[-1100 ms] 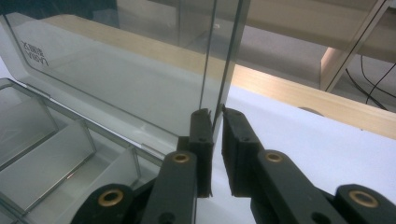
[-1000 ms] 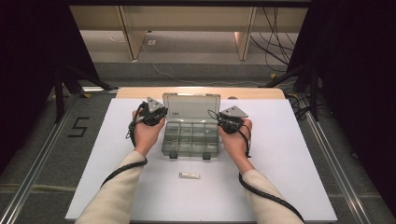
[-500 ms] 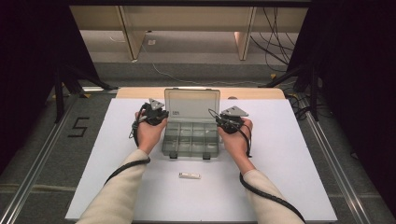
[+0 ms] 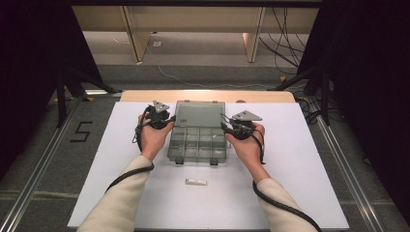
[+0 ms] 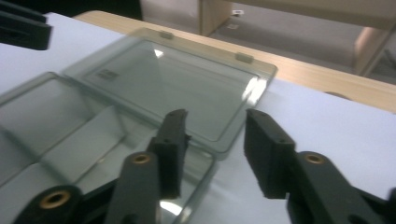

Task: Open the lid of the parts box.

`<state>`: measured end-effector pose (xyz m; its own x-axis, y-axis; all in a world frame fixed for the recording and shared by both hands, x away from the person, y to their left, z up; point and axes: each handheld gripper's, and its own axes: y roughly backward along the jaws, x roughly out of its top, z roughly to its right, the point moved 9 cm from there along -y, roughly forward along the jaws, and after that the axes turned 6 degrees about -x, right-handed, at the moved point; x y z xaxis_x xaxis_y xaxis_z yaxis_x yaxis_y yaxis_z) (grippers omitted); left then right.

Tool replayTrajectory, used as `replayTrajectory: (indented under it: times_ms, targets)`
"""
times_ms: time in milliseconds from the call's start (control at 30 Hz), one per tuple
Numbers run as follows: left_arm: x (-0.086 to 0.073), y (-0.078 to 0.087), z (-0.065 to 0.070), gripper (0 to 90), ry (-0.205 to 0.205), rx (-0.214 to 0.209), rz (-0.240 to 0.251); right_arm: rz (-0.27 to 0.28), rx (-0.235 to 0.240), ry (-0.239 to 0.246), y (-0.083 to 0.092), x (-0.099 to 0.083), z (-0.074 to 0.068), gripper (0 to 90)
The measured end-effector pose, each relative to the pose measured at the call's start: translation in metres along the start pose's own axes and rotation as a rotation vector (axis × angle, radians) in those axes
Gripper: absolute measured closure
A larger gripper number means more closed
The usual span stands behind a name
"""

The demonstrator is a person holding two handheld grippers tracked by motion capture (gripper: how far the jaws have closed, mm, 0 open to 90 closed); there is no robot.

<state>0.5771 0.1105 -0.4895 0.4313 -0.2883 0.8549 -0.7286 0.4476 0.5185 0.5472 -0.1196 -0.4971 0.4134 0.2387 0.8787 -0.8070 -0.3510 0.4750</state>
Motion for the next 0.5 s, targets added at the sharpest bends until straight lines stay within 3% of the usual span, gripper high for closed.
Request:
replayTrajectory:
  times_ms: [33, 133, 167, 200, 233, 267, 300, 400, 433, 500]
  targets:
    - [0.001, 0.01, 0.006, 53.1, 0.012, -0.032, -0.004, -0.001, 0.044, -0.005, 0.006, 0.0, -0.006, 48.9]
    - [0.003, 0.018, 0.012, 35.0, 0.021, -0.061, 0.005, 0.001, 0.096, 0.007, 0.016, 0.001, -0.013, 39.7]
    - [-0.001, 0.028, 0.018, 25.5, 0.037, -0.077, -0.026, 0.012, 0.119, 0.02, 0.02, 0.001, -0.017, 37.3]
    - [-0.001, 0.028, 0.018, 15.4, 0.037, -0.077, -0.026, 0.012, 0.119, 0.02, 0.02, 0.001, -0.017, 37.3]
    - [-0.002, 0.032, 0.02, 11.6, 0.048, -0.069, -0.032, 0.005, 0.15, 0.031, 0.028, 0.0, -0.024, 32.2]
    - [-0.002, 0.038, 0.022, 11.6, 0.037, -0.077, -0.027, 0.005, 0.15, 0.031, 0.028, 0.0, -0.024, 32.2]
    - [-0.003, 0.046, 0.025, 8.4, 0.026, -0.078, -0.02, 0.027, 0.178, 0.061, 0.037, -0.001, -0.03, 29.9]
    - [-0.005, 0.054, 0.029, 1.7, 0.016, -0.075, -0.014, 0.017, 0.197, 0.075, 0.046, -0.005, -0.035, 28.0]
    - [-0.007, 0.058, 0.03, 0.0, -0.006, -0.079, -0.02, 0.013, 0.219, 0.092, 0.056, -0.01, -0.042, 26.5]
    - [-0.013, 0.065, 0.035, 0.0, -0.033, -0.095, -0.028, 0.012, 0.231, 0.097, 0.059, -0.012, -0.045, 26.3]
